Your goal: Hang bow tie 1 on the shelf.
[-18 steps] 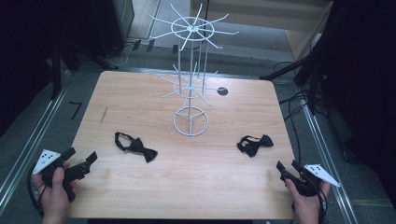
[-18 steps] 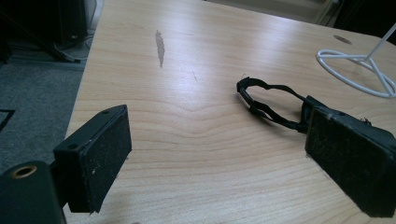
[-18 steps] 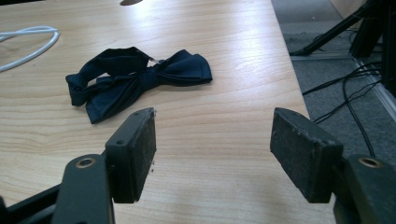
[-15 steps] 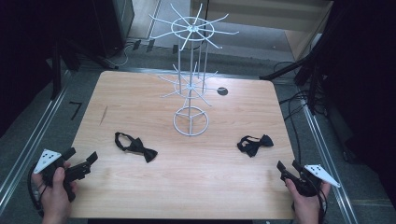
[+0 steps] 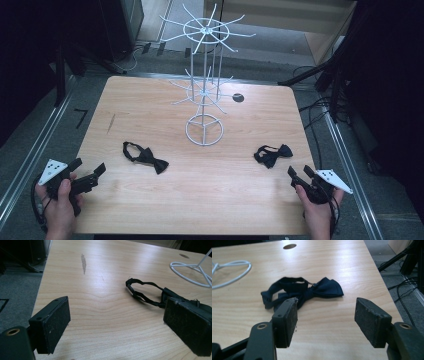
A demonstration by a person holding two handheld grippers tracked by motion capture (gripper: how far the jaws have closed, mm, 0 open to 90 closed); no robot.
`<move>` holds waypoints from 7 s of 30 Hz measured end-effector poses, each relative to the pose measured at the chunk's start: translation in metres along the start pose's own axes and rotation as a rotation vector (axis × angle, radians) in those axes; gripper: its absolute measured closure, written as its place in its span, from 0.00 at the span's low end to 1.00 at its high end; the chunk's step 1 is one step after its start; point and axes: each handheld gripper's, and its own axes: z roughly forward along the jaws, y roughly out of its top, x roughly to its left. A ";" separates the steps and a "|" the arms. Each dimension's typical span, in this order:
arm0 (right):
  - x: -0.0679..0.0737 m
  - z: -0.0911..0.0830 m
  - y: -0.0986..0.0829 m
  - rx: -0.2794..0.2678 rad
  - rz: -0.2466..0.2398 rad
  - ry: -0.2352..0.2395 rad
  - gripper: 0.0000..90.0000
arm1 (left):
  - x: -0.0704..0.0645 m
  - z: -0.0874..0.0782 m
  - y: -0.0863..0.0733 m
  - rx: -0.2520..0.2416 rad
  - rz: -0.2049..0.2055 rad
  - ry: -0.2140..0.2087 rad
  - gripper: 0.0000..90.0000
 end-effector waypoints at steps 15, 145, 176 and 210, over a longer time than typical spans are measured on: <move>0.017 0.022 0.008 0.014 0.009 0.011 0.40 | 0.000 0.000 0.000 0.005 0.005 0.004 0.08; 0.147 0.023 0.090 -0.193 -0.184 0.366 0.99 | 0.002 0.001 0.001 0.015 -0.002 -0.012 0.09; 0.165 0.017 0.103 -0.209 -0.197 0.404 0.99 | 0.002 0.002 0.001 0.015 -0.008 -0.015 0.09; 0.182 0.005 0.117 -0.249 -0.195 0.437 0.99 | 0.003 0.002 0.002 0.017 -0.009 -0.026 0.09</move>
